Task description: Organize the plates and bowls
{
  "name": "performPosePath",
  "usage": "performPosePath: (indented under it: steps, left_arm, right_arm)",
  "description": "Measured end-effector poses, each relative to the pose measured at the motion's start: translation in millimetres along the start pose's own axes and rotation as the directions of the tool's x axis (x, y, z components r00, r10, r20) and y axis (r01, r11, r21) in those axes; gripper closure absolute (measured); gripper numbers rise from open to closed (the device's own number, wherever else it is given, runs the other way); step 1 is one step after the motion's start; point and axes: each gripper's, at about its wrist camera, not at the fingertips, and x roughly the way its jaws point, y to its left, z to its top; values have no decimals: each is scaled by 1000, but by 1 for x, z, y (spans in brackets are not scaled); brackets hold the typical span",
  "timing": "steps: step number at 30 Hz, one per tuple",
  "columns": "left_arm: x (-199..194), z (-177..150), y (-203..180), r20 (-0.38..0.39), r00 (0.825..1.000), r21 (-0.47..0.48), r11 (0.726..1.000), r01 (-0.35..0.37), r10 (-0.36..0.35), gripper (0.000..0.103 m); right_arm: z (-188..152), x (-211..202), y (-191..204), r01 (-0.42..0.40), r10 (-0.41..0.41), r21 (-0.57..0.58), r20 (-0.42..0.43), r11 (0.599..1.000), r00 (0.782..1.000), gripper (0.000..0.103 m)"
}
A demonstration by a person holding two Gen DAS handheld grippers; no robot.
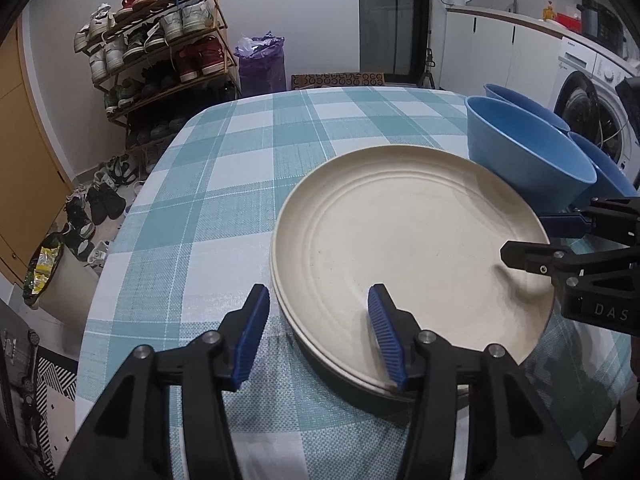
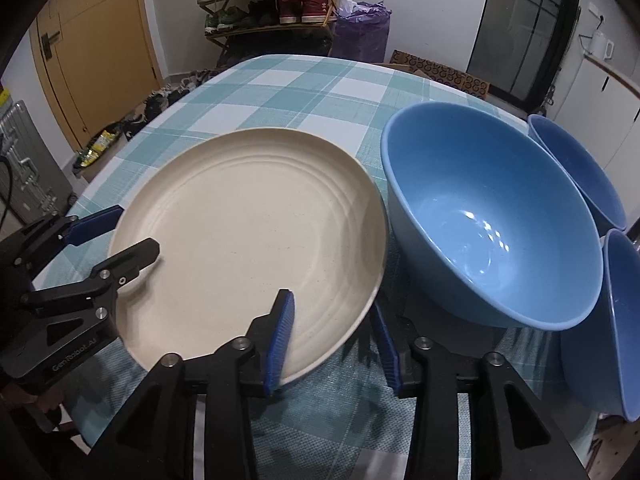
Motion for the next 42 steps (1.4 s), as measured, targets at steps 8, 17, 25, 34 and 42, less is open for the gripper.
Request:
performPosePath:
  steps: [8,17,25,34,42]
  left_arm:
    - [-12,3,9,35,998,-53,998,45,-43,7]
    - [-34,10,14,100,990,-103,988,112,-102,0]
    - [-50,16,10,143,983,-108,985,132,-116,0]
    - [-63,30,-4,176,976,-84,986,147,-130,0]
    - [-76,50,-23,209,966,-47,985,164,-150,0]
  right_arm:
    - [2,-21,-2,-100,98,20,61,995,993,23]
    - [5,-43,-7,-177,172,32,129,984,977,10]
    - [5,-65,-12,-181,172,25,200,983,964,1]
    - [-1,-87,-26,-191,175,39,249,981,952,1]
    - [-4,-108,-45,-181,156,62,291,982,944,1]
